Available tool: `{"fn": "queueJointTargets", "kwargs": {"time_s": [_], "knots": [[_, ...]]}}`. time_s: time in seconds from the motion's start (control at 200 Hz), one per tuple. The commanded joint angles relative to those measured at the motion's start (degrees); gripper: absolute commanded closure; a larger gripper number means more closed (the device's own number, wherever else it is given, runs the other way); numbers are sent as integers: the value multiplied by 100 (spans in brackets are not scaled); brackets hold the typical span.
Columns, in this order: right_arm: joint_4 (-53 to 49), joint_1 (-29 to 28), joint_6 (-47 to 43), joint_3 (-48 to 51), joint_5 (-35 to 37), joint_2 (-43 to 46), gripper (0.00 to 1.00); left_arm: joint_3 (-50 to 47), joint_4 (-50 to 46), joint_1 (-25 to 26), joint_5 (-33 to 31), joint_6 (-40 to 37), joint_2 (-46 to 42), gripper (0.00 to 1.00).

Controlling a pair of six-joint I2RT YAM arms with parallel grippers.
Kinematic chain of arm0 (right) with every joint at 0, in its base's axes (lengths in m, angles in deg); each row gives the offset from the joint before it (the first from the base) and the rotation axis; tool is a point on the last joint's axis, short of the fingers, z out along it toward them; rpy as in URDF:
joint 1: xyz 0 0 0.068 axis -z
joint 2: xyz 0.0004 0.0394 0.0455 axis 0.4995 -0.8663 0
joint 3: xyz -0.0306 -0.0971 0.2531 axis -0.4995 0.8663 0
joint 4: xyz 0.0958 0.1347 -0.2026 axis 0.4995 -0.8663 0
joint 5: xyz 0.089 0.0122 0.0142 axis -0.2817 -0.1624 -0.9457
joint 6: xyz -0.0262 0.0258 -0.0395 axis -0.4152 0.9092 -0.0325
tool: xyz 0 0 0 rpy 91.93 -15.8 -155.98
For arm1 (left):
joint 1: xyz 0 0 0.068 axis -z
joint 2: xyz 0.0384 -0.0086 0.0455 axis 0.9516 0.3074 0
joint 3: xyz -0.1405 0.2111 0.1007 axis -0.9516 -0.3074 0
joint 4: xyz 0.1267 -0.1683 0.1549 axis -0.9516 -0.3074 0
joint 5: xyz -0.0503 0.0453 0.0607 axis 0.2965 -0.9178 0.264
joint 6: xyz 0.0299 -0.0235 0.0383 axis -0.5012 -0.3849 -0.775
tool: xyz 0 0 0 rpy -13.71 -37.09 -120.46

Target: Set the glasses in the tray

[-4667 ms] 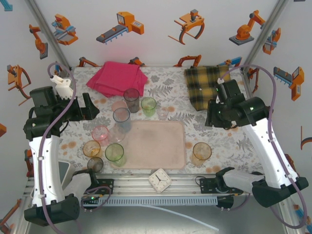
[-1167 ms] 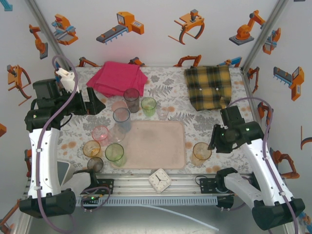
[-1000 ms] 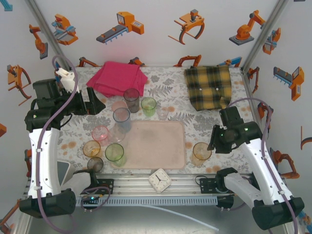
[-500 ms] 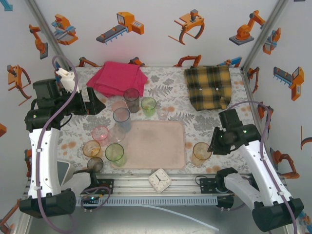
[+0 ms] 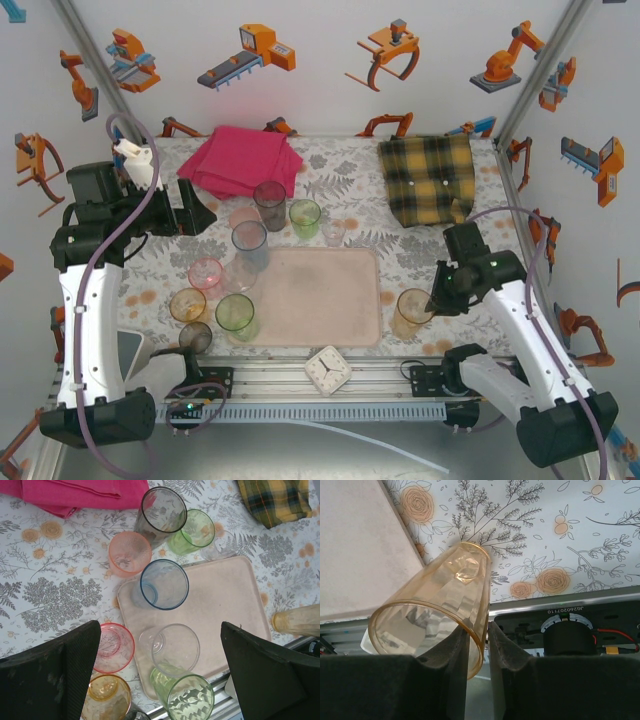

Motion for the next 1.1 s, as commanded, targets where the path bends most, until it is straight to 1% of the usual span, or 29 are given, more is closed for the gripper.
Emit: {"fn": "queueJointTargets", "kwargs": {"time_s": [0.0, 0.21, 0.34, 0.606, 0.886, 1.097], "knots": [[28, 31, 129, 54, 189, -6, 78, 4, 62, 31, 94, 9, -105, 3], [49, 24, 109, -1, 198, -68, 85, 62, 61, 32, 129, 38, -97, 3], [49, 20, 27, -74, 126, -145, 91, 29, 57, 31, 138, 45, -103, 3], [-175, 19, -123, -490, 321, -242, 100, 105, 38, 26, 165, 63, -69, 3], [-420, 21, -376, -1073, 434, -468, 100, 112, 18, 24, 121, 38, -69, 3], [-395, 9, -576, -1557, 478, -791, 100, 84, -10, 21, -99, -2, -75, 3]]}}
